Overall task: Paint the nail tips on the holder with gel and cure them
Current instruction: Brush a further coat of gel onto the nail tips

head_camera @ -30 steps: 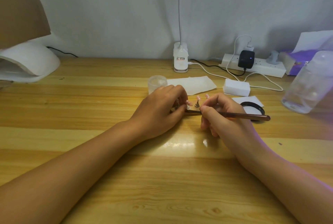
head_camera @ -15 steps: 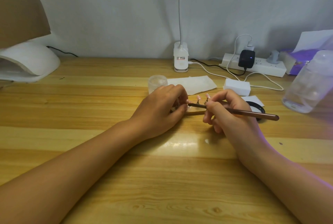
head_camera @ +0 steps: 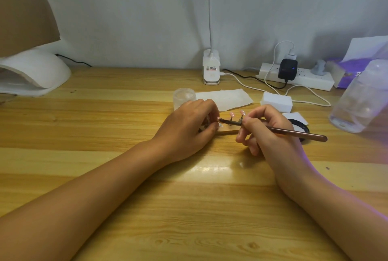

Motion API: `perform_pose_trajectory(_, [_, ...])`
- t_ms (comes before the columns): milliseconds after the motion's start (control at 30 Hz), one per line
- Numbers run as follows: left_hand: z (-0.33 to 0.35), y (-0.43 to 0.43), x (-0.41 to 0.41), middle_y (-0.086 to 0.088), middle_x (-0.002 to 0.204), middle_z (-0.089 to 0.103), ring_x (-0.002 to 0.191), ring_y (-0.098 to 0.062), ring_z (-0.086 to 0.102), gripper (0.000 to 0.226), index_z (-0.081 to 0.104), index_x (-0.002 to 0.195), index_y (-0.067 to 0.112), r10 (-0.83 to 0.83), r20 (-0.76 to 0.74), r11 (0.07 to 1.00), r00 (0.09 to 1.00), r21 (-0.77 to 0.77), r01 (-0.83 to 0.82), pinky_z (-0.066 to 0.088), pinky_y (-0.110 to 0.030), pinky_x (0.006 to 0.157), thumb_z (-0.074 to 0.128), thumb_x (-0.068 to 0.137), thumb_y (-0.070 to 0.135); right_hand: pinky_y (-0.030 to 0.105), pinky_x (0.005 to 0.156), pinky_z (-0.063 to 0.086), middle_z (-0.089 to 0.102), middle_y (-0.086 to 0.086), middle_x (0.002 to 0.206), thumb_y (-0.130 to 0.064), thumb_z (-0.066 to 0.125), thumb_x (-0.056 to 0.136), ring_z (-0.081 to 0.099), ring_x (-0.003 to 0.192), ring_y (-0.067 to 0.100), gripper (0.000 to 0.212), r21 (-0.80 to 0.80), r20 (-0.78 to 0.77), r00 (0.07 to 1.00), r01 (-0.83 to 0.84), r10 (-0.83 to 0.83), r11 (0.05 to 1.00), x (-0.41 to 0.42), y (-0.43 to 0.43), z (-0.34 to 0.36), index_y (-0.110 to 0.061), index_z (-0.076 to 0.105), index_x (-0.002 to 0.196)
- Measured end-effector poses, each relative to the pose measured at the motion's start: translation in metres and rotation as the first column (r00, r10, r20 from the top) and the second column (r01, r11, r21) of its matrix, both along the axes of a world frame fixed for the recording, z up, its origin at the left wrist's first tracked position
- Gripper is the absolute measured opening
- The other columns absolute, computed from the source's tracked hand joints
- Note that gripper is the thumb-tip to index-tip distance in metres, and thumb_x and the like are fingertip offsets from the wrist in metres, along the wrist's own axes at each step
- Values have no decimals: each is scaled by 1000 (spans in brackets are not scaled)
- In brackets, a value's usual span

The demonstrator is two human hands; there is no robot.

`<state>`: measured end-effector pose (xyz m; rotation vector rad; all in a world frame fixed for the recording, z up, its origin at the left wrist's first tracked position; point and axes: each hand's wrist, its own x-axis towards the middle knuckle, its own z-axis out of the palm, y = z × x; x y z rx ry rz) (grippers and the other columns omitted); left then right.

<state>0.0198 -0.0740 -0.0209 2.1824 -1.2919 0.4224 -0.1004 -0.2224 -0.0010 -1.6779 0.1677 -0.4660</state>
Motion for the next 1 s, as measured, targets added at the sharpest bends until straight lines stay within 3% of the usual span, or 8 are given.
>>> perform_pose_trajectory(433, [1, 0, -1, 14, 87, 53, 83, -12, 50, 11, 51, 94, 26, -10, -20, 1000, 1000, -3, 10, 45, -33, 66, 62, 94, 26, 16, 46, 41, 63, 0, 58, -11, 53, 95, 51, 48, 3, 9, 8, 22, 999, 50, -50, 999, 0, -2, -3, -14, 58, 87])
perform_pose_trajectory(667, [2, 0, -2, 11, 88, 55, 83, -12, 49, 13, 49, 94, 27, -8, -29, 1000, 1000, 6, 8, 45, -33, 67, 61, 93, 26, 15, 51, 45, 71, 4, 69, -25, 57, 95, 52, 48, -1, 12, -32, -9, 1000, 7, -8, 999, 2, 1, -2, -13, 59, 93])
perform_pose_trajectory(1000, [3, 1, -3, 13, 87, 53, 84, -12, 49, 15, 47, 93, 29, -12, -47, 1000, 999, 10, 12, 45, -34, 69, 61, 94, 26, 14, 44, 40, 61, 1, 56, -10, 53, 95, 51, 46, 1, 11, -37, -3, 996, 92, -92, 995, 2, -3, -4, -15, 59, 88])
